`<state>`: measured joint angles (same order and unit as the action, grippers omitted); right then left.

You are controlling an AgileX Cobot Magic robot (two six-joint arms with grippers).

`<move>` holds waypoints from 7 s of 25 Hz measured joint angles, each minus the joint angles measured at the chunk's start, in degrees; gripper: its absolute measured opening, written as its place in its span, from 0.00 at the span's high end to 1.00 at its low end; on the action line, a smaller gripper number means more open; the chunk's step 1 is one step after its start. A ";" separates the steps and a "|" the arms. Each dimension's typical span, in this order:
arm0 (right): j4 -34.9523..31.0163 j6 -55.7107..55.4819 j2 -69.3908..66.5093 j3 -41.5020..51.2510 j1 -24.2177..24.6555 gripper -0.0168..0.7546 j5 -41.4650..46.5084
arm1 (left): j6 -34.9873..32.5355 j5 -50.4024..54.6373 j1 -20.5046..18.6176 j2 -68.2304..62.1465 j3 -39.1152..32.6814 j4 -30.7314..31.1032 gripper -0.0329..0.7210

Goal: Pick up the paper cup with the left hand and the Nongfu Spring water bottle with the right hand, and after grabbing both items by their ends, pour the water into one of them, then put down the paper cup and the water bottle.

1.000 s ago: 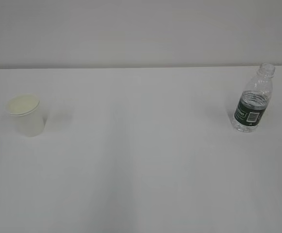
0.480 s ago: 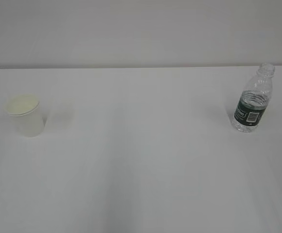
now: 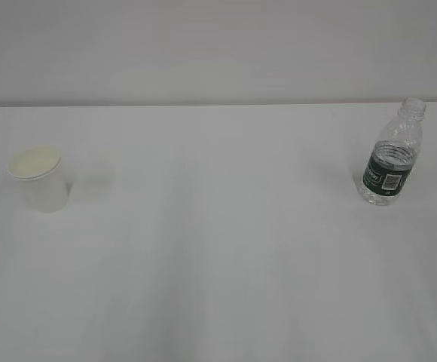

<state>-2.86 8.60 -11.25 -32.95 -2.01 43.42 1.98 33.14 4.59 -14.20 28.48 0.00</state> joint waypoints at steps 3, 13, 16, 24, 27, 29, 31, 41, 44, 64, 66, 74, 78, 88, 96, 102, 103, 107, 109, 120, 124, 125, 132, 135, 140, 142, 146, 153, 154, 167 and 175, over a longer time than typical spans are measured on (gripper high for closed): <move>-0.11 0.12 -0.12 2.00 0.00 0.26 -2.18 | 0.00 -4.72 0.00 -0.29 -1.64 0.00 0.24; -0.11 0.12 -0.12 7.26 0.00 0.26 -9.98 | 0.00 -11.78 0.10 -8.64 -3.32 -0.47 0.24; -0.11 0.46 -0.38 8.73 0.00 0.26 -12.81 | 0.00 -13.19 0.10 -12.15 -3.32 -1.38 0.24; -0.11 0.59 -3.10 10.33 0.00 0.26 -17.67 | 0.00 -20.94 0.10 -17.75 -3.32 -1.27 0.24; -0.11 0.59 -5.13 10.33 0.00 0.26 -19.70 | 0.00 -25.25 0.10 -19.09 -3.32 -0.64 0.24; -0.11 0.59 -6.96 10.33 0.00 0.26 -20.62 | 0.00 -27.24 0.10 -20.77 -3.32 0.00 0.24; -0.11 0.59 -8.80 10.33 0.00 0.26 -21.88 | 0.00 -28.68 0.10 -23.22 -3.32 0.00 0.24; -0.54 0.59 -15.55 11.58 0.00 0.26 -30.65 | 0.00 -36.24 0.10 -33.01 -3.32 -1.13 0.24; -0.66 0.59 -17.20 14.26 0.00 0.26 -35.43 | 0.00 -38.34 0.10 -36.73 -3.32 -2.01 0.24; -0.63 -1.63 -43.75 16.18 0.00 0.26 -58.30 | 0.00 -54.65 0.10 -45.55 -7.65 -2.37 0.25; -0.53 -1.88 -45.56 16.18 0.00 0.26 -60.82 | 0.00 -55.30 0.10 -46.93 -7.65 -2.37 0.26; 2.86 -5.98 -54.84 18.53 0.00 0.26 -70.93 | 0.00 -58.58 0.10 -52.59 -7.88 -2.68 0.26; 4.98 -7.95 -58.81 20.74 0.00 0.26 -77.10 | 0.00 -58.93 0.10 -55.04 -7.88 -2.68 0.26; 5.80 -8.60 -64.61 24.15 0.00 0.26 -87.22 | 3.85 -68.60 0.10 -58.33 -14.05 -2.73 0.26; 9.57 -10.72 -70.78 24.62 0.00 0.26 -90.17 | 7.72 -86.01 0.10 -63.72 -25.14 0.00 0.26; 11.17 -12.66 -73.55 29.17 0.00 0.26 -99.39 | 8.07 -95.03 0.10 -68.93 -27.85 3.71 0.26; 11.17 -12.66 -73.65 30.46 0.00 0.26 -101.98 | 8.07 -95.58 0.10 -69.91 -27.79 4.56 0.26; 10.03 -12.56 -76.08 33.14 0.00 0.26 -107.73 | 8.07 -97.93 0.10 -73.48 -27.79 8.50 0.26; 10.25 -12.56 -77.70 33.21 0.00 0.26 -108.17 | 8.12 -98.32 0.10 -74.23 -27.79 10.02 0.26; 11.52 -12.37 -79.45 33.21 0.00 0.26 -108.85 | 7.36 -98.58 0.10 -74.26 -27.79 9.15 0.26; 11.40 -12.37 -79.45 33.21 0.00 0.26 -108.97 | 7.35 -98.58 0.10 -74.26 -27.79 6.86 0.26; 11.27 -12.37 -79.45 33.21 0.00 0.26 -108.97 | 7.25 -98.58 0.10 -74.26 -27.79 5.82 0.26; 11.15 -12.34 -79.45 33.21 0.00 0.26 -108.97 | 7.39 -98.70 0.10 -74.26 -27.79 3.06 0.26; 11.15 -12.24 -79.45 33.21 0.00 0.26 -108.97 | 8.82 -98.70 0.10 -75.05 -27.79 3.51 0.26; 11.53 -12.37 -79.45 33.21 0.00 0.26 -108.97 | 9.70 -98.70 0.10 -78.69 -27.79 6.76 0.26; 11.89 -12.98 -79.45 33.21 0.00 0.26 -108.97 | 9.79 -98.70 0.10 -79.56 -27.79 7.37 0.26; 12.37 -13.50 -79.45 33.21 0.00 0.26 -108.97 | 9.92 -98.70 0.10 -79.82 -27.79 7.55 0.26; 12.61 -12.85 -79.45 32.85 0.00 0.26 -109.05 | 10.78 -98.70 0.10 -79.82 -27.32 7.55 0.26; 12.61 -12.70 -79.45 32.69 0.00 0.26 -109.05 | 10.88 -98.73 0.10 -79.82 -27.17 7.55 0.26; 12.12 -10.47 -86.17 27.40 0.00 0.26 -109.05 | 11.01 -98.73 0.10 -82.74 -23.75 7.01 0.26; 9.96 -10.19 -89.16 23.95 0.00 0.23 -109.05 | 11.01 -98.73 0.10 -82.74 -23.75 5.17 0.23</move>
<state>7.10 -1.58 -100.41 -9.00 -2.01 -65.64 13.00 -65.59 4.70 -96.94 4.72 5.17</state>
